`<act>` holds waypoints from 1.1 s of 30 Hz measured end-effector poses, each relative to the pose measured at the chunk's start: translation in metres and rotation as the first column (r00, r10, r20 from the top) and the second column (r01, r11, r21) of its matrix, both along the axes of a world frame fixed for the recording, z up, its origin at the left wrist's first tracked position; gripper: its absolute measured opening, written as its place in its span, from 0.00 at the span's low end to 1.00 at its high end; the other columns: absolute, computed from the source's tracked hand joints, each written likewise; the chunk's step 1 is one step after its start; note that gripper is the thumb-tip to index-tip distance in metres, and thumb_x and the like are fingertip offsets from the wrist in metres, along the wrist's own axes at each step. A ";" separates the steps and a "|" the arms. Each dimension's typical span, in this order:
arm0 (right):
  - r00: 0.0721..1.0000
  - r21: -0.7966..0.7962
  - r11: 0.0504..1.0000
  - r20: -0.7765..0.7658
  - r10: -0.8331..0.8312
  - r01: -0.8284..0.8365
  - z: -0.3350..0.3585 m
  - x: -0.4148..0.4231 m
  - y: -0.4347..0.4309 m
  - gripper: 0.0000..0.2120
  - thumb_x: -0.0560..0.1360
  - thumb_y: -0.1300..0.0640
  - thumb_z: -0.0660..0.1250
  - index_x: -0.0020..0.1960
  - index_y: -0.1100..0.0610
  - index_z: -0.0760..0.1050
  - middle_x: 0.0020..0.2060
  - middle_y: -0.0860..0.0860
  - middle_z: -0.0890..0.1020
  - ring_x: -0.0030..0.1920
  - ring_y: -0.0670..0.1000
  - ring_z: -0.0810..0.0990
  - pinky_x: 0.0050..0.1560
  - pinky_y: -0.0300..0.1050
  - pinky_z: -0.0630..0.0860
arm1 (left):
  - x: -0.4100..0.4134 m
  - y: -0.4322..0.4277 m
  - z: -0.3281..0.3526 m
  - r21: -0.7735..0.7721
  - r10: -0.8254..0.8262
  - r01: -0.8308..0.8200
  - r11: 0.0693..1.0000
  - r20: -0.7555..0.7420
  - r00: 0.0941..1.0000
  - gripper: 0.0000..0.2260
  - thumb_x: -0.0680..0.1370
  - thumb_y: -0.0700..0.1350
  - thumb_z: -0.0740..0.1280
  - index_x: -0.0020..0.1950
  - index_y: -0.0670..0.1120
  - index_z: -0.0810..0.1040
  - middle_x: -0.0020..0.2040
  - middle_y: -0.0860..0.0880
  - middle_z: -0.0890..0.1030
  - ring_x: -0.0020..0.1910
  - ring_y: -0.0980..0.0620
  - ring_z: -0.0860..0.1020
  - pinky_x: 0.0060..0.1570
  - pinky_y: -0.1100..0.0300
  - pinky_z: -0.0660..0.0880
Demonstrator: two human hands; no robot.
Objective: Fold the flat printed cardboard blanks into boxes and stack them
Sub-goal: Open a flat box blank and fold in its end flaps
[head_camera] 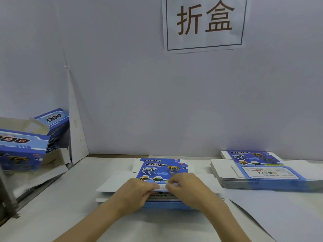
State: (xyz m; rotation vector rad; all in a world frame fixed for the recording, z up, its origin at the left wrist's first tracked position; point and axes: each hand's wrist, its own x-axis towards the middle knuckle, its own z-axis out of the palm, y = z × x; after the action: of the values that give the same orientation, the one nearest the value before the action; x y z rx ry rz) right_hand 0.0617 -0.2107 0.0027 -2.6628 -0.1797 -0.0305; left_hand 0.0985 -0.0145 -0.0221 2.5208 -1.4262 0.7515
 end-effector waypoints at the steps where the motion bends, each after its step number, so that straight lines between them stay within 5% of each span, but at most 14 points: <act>1: 0.998 -0.020 0.999 -0.058 0.028 -0.030 -0.001 -0.001 0.001 0.17 0.79 0.46 0.59 0.53 0.57 0.79 0.43 0.53 0.78 0.42 0.50 0.73 0.42 0.44 0.70 | 0.001 0.001 -0.002 0.014 -0.006 0.006 1.000 0.003 1.000 0.15 0.61 0.41 0.79 0.46 0.50 0.85 0.36 0.56 0.84 0.30 0.59 0.80 0.27 0.71 0.71; 3: 0.992 -0.076 0.994 -0.105 0.070 -0.079 -0.001 -0.004 0.001 0.21 0.78 0.42 0.60 0.51 0.60 0.79 0.40 0.55 0.76 0.40 0.51 0.70 0.40 0.45 0.66 | 0.003 0.002 -0.012 0.045 0.033 -0.034 0.998 0.011 0.999 0.18 0.56 0.45 0.83 0.44 0.52 0.86 0.38 0.58 0.85 0.32 0.62 0.81 0.29 0.72 0.73; 5: 0.983 -0.101 0.989 -0.159 0.092 -0.109 0.002 -0.007 -0.003 0.21 0.75 0.38 0.63 0.58 0.54 0.78 0.49 0.52 0.79 0.45 0.50 0.73 0.44 0.45 0.69 | 0.003 0.002 -0.018 0.056 0.070 -0.070 0.996 -0.012 0.997 0.20 0.55 0.50 0.84 0.45 0.53 0.86 0.40 0.59 0.85 0.35 0.64 0.82 0.34 0.74 0.74; 8: 0.966 -0.104 0.989 -0.248 0.073 -0.101 0.014 -0.018 -0.009 0.31 0.70 0.35 0.68 0.69 0.45 0.69 0.63 0.46 0.73 0.56 0.48 0.72 0.55 0.41 0.71 | 0.003 0.004 -0.009 -0.001 0.113 -0.116 0.993 -0.225 0.968 0.18 0.77 0.59 0.63 0.63 0.54 0.79 0.60 0.58 0.80 0.56 0.62 0.78 0.50 0.80 0.65; 10: 0.990 -0.115 0.992 -0.133 0.043 -0.059 0.026 -0.023 -0.012 0.27 0.73 0.39 0.67 0.69 0.46 0.69 0.64 0.47 0.73 0.60 0.49 0.73 0.58 0.43 0.72 | 0.015 0.014 -0.004 -0.035 0.114 -0.126 0.991 -0.239 0.964 0.17 0.81 0.55 0.58 0.69 0.56 0.73 0.67 0.57 0.75 0.63 0.59 0.74 0.54 0.79 0.62; 12: 0.992 -0.077 0.997 0.124 0.014 -0.005 0.039 -0.027 -0.014 0.25 0.76 0.44 0.64 0.71 0.46 0.67 0.69 0.48 0.70 0.67 0.51 0.69 0.65 0.43 0.67 | 0.020 0.021 0.017 -0.061 0.157 -0.171 0.983 -0.188 0.969 0.15 0.81 0.48 0.61 0.67 0.52 0.76 0.62 0.53 0.79 0.57 0.53 0.79 0.55 0.67 0.72; 14: 0.889 -0.054 0.995 0.455 -0.050 0.083 0.052 -0.032 -0.014 0.28 0.78 0.45 0.62 0.76 0.46 0.59 0.77 0.51 0.55 0.76 0.51 0.54 0.73 0.44 0.54 | 0.020 0.026 0.044 -0.224 0.164 -0.171 0.959 -0.051 0.985 0.12 0.78 0.44 0.64 0.58 0.46 0.82 0.48 0.49 0.85 0.41 0.51 0.83 0.41 0.58 0.79; 16: 0.649 0.079 0.980 0.739 -0.180 0.182 0.063 -0.035 -0.013 0.33 0.76 0.52 0.67 0.77 0.50 0.58 0.78 0.57 0.48 0.77 0.56 0.46 0.74 0.49 0.47 | 0.021 0.030 0.066 -0.435 0.232 -0.196 0.879 0.031 0.972 0.07 0.78 0.43 0.66 0.49 0.42 0.83 0.32 0.52 0.81 0.27 0.52 0.77 0.29 0.59 0.74; 18: 0.516 0.299 0.942 0.789 -0.334 0.152 0.069 -0.037 -0.011 0.36 0.73 0.58 0.69 0.77 0.52 0.57 0.78 0.57 0.49 0.77 0.55 0.48 0.74 0.51 0.49 | 0.020 0.026 0.085 -0.664 0.286 -0.231 0.711 -0.027 0.958 0.07 0.79 0.44 0.65 0.43 0.43 0.79 0.23 0.56 0.70 0.23 0.58 0.66 0.26 0.67 0.64; 22: 0.677 0.488 0.869 0.612 -0.408 0.083 0.071 -0.036 -0.017 0.38 0.76 0.55 0.66 0.78 0.48 0.47 0.78 0.47 0.50 0.75 0.43 0.50 0.63 0.22 0.42 | 0.002 0.005 0.107 -0.899 -0.081 -0.216 0.382 -0.266 0.961 0.06 0.80 0.46 0.63 0.49 0.58 0.75 0.38 0.64 0.81 0.37 0.65 0.79 0.35 0.73 0.73; 24: 0.745 0.523 0.850 0.540 -0.391 0.067 0.070 -0.036 -0.020 0.37 0.77 0.51 0.64 0.78 0.49 0.46 0.77 0.45 0.54 0.74 0.42 0.54 0.64 0.23 0.47 | -0.008 -0.008 0.106 -0.926 -0.273 -0.251 0.282 -0.328 0.904 0.11 0.78 0.48 0.64 0.59 0.60 0.73 0.51 0.58 0.83 0.50 0.59 0.81 0.44 0.65 0.79; 25: 0.775 0.563 0.826 0.504 -0.382 0.041 0.072 -0.036 -0.021 0.35 0.77 0.50 0.63 0.78 0.49 0.48 0.75 0.44 0.59 0.70 0.41 0.61 0.63 0.22 0.54 | -0.013 -0.013 0.105 -0.928 -0.326 -0.269 0.259 -0.346 0.880 0.14 0.77 0.49 0.64 0.61 0.61 0.72 0.53 0.57 0.83 0.52 0.57 0.81 0.45 0.63 0.80; 28: 0.843 0.705 0.704 0.426 -0.328 -0.083 0.079 -0.039 -0.026 0.25 0.77 0.51 0.64 0.73 0.50 0.62 0.61 0.46 0.76 0.48 0.36 0.78 0.32 0.22 0.71 | -0.024 -0.029 0.103 -0.933 -0.410 -0.278 0.230 -0.352 0.841 0.15 0.73 0.52 0.64 0.59 0.64 0.72 0.53 0.58 0.83 0.52 0.56 0.82 0.43 0.62 0.81; 33: 0.833 0.731 0.650 0.480 -0.276 -0.206 0.082 -0.041 -0.029 0.25 0.73 0.45 0.67 0.67 0.48 0.67 0.53 0.44 0.80 0.48 0.36 0.80 0.33 0.27 0.74 | -0.036 -0.040 0.099 -0.935 -0.397 -0.272 0.228 -0.345 0.851 0.26 0.73 0.57 0.61 0.72 0.61 0.65 0.65 0.58 0.76 0.65 0.55 0.74 0.60 0.54 0.76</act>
State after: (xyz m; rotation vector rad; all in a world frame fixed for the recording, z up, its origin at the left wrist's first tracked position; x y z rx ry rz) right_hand 0.0206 -0.2401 0.0845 -1.7147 -0.2321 -0.7484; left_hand 0.0628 -0.0541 0.0768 1.3721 -0.4650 0.5513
